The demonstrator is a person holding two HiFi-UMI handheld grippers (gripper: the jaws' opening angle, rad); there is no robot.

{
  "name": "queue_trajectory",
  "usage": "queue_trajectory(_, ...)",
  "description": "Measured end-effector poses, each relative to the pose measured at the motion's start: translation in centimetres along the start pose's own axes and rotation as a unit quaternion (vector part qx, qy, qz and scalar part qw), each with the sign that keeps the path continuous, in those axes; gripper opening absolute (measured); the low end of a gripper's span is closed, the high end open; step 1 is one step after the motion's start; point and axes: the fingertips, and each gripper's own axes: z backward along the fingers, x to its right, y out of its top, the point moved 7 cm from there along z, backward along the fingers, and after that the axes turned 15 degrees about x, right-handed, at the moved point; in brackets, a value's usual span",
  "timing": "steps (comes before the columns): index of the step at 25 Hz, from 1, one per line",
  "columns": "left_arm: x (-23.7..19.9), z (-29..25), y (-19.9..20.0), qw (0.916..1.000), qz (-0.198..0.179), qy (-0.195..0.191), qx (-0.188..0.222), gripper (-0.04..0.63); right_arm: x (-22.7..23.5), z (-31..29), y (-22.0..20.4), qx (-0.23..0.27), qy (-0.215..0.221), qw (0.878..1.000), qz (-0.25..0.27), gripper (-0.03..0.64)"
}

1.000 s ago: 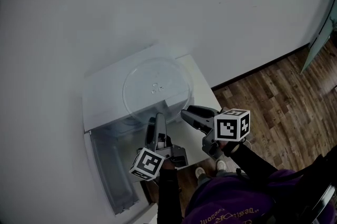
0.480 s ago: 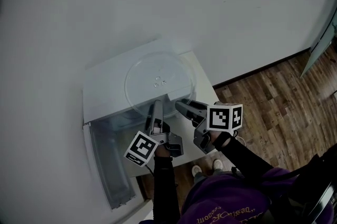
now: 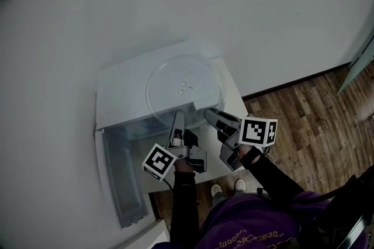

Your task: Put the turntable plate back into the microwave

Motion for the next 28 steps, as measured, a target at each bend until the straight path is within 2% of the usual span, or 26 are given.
queue_trajectory(6,0.0,1.7,0.2,0.9999,-0.003,-0.012,0.010,0.062,-0.8,1.1,-0.7,0.008,0.011,1.000,0.006,0.117)
queue_trajectory(12,0.7,3.9,0.8,0.9979,0.046,-0.025,0.038,0.058,-2.9,1.8,-1.6,0.004,0.040,0.998,0.040,0.117)
queue_trajectory(20,3.3,5.5,1.8,0.9950,-0.001,-0.059,0.081,0.060,-5.1,2.0,-1.4,-0.020,0.097,0.994,0.046,0.116)
queue_trajectory(28,4.8,7.3,2.1,0.9908,-0.023,-0.040,0.127,0.058,-5.8,1.8,-1.4,-0.061,0.141,0.988,0.023,0.117)
